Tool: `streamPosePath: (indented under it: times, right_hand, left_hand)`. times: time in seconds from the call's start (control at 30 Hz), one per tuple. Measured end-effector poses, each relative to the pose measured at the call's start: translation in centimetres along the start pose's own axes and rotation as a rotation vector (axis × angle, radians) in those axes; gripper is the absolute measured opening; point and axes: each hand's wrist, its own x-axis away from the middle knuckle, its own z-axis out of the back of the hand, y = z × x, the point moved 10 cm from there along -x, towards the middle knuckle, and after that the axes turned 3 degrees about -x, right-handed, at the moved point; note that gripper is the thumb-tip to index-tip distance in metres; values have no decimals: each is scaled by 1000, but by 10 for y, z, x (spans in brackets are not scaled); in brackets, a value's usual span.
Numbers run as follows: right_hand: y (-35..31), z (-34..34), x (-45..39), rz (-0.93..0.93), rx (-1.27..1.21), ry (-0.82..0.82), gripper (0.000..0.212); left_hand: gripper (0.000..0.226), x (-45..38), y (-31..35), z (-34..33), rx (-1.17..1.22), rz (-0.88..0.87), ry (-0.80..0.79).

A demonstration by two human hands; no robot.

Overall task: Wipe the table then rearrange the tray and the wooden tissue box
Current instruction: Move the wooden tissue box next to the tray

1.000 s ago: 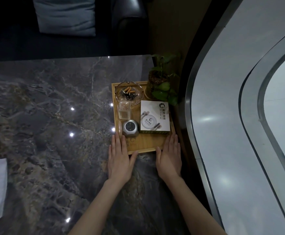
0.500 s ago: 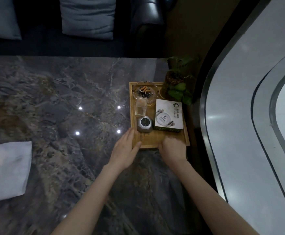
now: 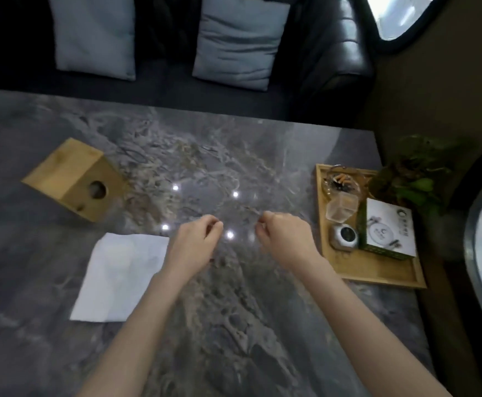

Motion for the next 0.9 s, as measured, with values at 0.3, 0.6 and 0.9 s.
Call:
streamPosePath:
  times: [0.3,0.6,0.9]
  right_hand:
    - [-127,25,-82,81,-169,276,29]
    - [-224,-58,-160,179,-443,7,52]
    - [-238,-146,-185,-136,-967,-396,63]
  left_hand:
    - [28,-21,-96,155,-13,49,405]
    - [63,-45,-189,212,57,293,584]
    - [79,-60,-268,167,699,606,433]
